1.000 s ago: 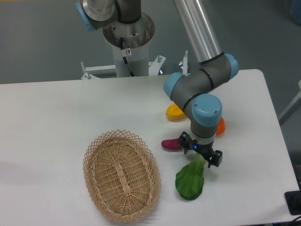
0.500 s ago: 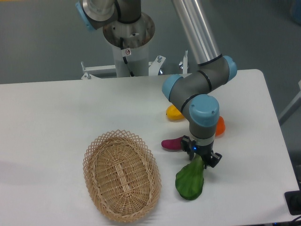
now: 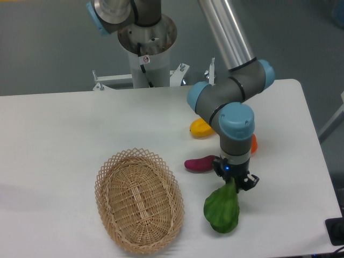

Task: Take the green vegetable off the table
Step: 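Lift the bok choy up off the table and raise it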

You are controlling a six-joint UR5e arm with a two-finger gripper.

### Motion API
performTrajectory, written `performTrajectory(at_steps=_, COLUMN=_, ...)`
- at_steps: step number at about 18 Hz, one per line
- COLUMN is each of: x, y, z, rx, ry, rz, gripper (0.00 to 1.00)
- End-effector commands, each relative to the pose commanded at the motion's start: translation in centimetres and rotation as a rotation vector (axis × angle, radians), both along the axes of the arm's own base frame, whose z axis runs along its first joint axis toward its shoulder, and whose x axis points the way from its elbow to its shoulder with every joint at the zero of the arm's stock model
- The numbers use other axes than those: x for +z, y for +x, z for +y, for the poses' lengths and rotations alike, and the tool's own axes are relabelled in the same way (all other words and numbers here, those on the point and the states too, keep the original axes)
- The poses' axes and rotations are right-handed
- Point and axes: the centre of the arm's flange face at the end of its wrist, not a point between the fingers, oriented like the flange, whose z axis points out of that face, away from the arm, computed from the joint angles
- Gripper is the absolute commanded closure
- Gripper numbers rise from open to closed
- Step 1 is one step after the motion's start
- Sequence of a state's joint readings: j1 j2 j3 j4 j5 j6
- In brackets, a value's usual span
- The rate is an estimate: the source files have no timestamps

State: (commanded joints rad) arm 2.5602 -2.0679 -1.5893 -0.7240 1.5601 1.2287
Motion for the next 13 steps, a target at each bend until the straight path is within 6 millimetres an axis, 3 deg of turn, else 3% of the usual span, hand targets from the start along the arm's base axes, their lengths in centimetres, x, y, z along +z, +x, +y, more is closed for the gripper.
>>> performTrajectory(at_steps=6, x=4.7, y=-0.6, z=0.0, rx=-0.005, ry=-0.019, rz=-0.031, gripper=0.63)
performTrajectory(at_steps=13, x=12.1, y=-2.7, z=-3.4, rx=-0.043, ry=-0.089, rz=-0.115, gripper=0.64)
